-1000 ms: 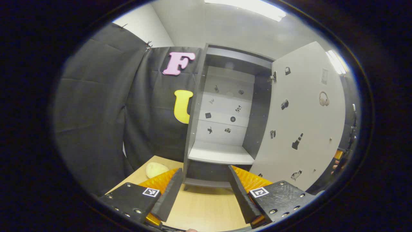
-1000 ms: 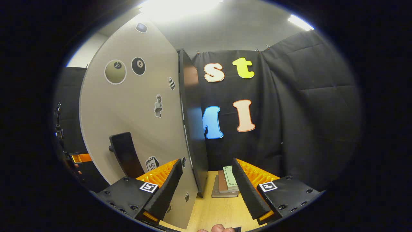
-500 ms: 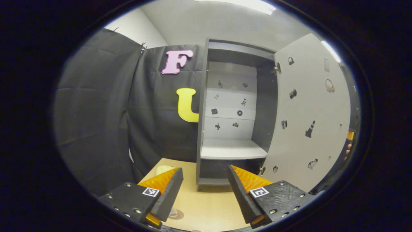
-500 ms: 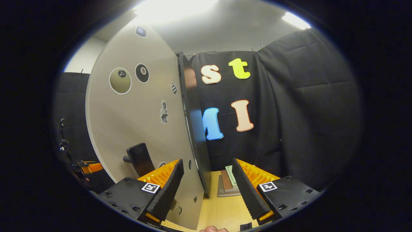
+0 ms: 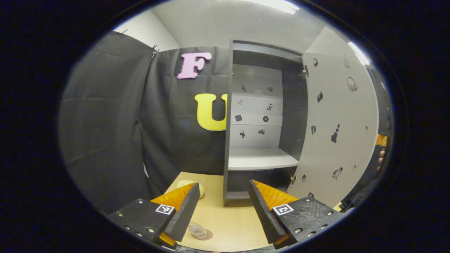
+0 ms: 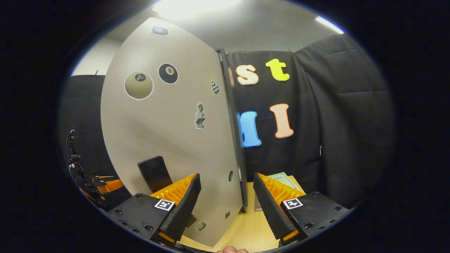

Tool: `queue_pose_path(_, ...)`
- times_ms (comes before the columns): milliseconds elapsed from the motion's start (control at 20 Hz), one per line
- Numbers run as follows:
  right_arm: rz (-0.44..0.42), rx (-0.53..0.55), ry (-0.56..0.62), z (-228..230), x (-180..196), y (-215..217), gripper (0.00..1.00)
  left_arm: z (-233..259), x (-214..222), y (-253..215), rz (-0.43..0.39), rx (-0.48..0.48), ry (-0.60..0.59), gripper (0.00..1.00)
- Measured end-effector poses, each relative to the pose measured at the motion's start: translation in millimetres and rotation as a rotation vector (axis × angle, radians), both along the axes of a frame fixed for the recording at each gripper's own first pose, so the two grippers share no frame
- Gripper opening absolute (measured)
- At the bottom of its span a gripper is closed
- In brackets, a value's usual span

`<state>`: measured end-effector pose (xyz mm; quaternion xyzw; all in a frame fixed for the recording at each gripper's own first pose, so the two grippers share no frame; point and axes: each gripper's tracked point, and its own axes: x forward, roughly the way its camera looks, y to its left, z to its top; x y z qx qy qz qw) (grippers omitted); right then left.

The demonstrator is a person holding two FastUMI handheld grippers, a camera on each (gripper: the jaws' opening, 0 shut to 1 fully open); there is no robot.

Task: Open the cabinet door with the right hand, grasp the bottle in the cabinet with the left hand and place it on the coaster, then close the cabinet door with the right hand.

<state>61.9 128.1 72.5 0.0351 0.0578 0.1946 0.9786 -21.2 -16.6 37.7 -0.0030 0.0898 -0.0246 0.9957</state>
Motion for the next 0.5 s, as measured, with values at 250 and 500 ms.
queue_pose_path(250, 0.071, -0.029, 0.01, -2.2, 4.1, 49.5, 0.96, 2.2, -10.3, 25.8, 0.024, -0.005, -0.014, 0.83)
queue_pose_path(500, 0.125, -0.092, -0.009, -2.2, 7.5, 90.5, 0.96, 2.9, -15.4, 45.9, 0.032, 0.0, -0.021, 0.83)
